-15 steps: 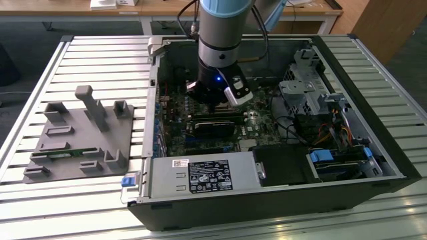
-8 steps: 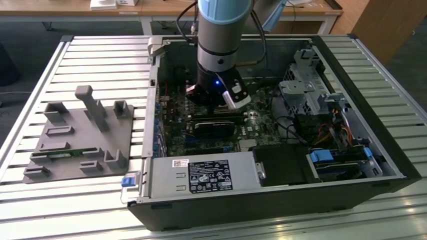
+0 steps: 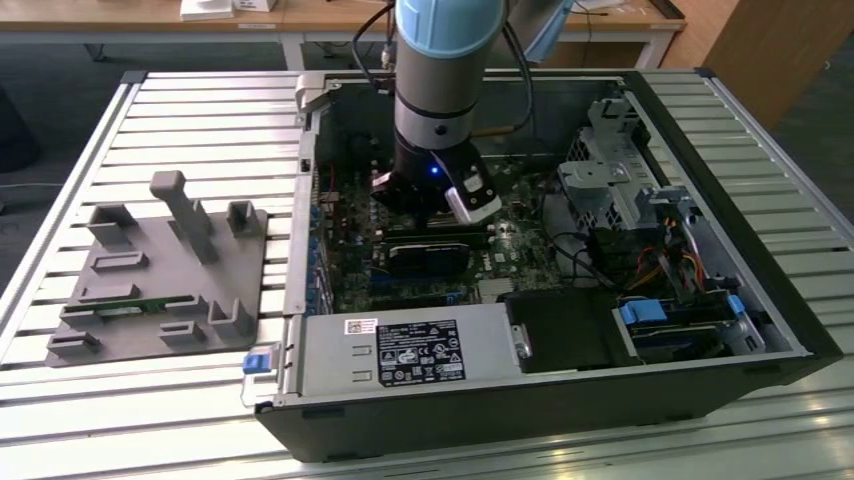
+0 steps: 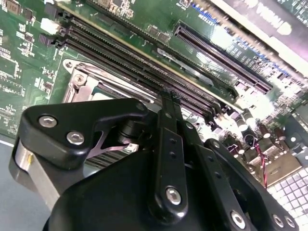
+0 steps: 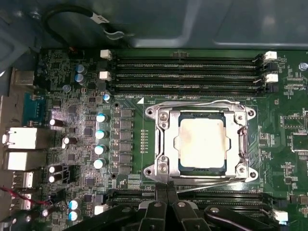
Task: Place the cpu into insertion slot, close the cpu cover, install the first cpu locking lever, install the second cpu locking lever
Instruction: 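Install the second cpu locking lever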
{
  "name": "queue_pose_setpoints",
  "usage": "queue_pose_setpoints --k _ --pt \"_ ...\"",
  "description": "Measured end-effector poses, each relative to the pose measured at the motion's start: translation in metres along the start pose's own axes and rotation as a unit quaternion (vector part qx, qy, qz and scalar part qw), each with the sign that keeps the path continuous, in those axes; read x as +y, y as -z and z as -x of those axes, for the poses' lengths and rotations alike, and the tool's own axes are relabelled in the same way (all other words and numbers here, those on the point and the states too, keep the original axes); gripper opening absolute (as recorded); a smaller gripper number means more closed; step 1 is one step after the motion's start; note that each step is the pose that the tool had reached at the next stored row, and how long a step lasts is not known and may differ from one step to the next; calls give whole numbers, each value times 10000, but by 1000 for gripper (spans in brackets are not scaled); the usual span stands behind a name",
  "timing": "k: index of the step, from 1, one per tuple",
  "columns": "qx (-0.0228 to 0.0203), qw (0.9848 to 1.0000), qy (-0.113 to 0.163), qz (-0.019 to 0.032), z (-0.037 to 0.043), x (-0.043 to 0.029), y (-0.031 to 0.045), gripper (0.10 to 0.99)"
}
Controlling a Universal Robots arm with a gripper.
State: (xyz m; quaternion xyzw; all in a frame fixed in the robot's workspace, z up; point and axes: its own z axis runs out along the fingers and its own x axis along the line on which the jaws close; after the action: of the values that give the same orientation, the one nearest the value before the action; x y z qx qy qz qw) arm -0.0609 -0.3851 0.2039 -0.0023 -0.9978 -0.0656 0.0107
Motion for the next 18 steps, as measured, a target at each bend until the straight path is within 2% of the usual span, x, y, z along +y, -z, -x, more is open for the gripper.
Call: queue_pose_setpoints --k 5,12,18 --pt "-45 10000 41 57 -28 -27 1 122" --pt "-152 9998 95 127 -89 -34 -9 122" --pt "-197 9995 133 194 -129 -37 -33 122"
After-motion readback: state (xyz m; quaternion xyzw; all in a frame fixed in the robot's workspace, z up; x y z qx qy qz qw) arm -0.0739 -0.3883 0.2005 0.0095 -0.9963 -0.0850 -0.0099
